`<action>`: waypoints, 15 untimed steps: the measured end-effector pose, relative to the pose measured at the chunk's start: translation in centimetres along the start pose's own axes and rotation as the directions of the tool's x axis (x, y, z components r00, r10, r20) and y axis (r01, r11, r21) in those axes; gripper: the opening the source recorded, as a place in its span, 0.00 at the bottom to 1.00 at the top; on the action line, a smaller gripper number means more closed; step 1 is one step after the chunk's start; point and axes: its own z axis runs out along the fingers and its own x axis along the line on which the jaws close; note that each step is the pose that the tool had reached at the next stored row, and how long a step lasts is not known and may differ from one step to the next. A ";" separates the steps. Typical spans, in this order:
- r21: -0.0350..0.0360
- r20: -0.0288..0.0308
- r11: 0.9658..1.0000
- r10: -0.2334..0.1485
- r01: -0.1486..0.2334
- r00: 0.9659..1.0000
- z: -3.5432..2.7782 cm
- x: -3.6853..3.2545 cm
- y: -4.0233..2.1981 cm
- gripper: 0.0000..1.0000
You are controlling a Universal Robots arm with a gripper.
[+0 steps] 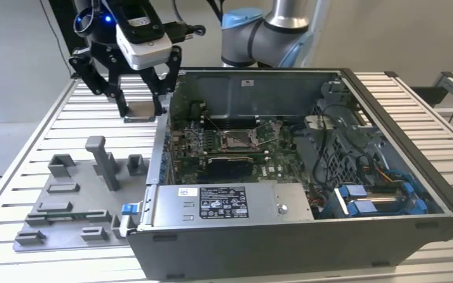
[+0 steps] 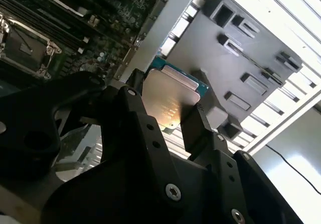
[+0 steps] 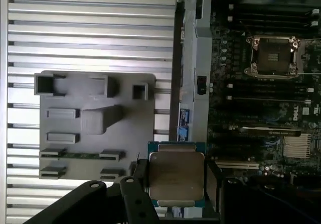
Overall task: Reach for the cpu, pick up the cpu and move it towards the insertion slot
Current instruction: 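Pick up the cpu and move it towards the insertion slot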
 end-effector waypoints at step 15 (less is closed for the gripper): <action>0.000 0.000 1.000 0.000 0.000 1.000 0.08 -6.23 -0.13 0.00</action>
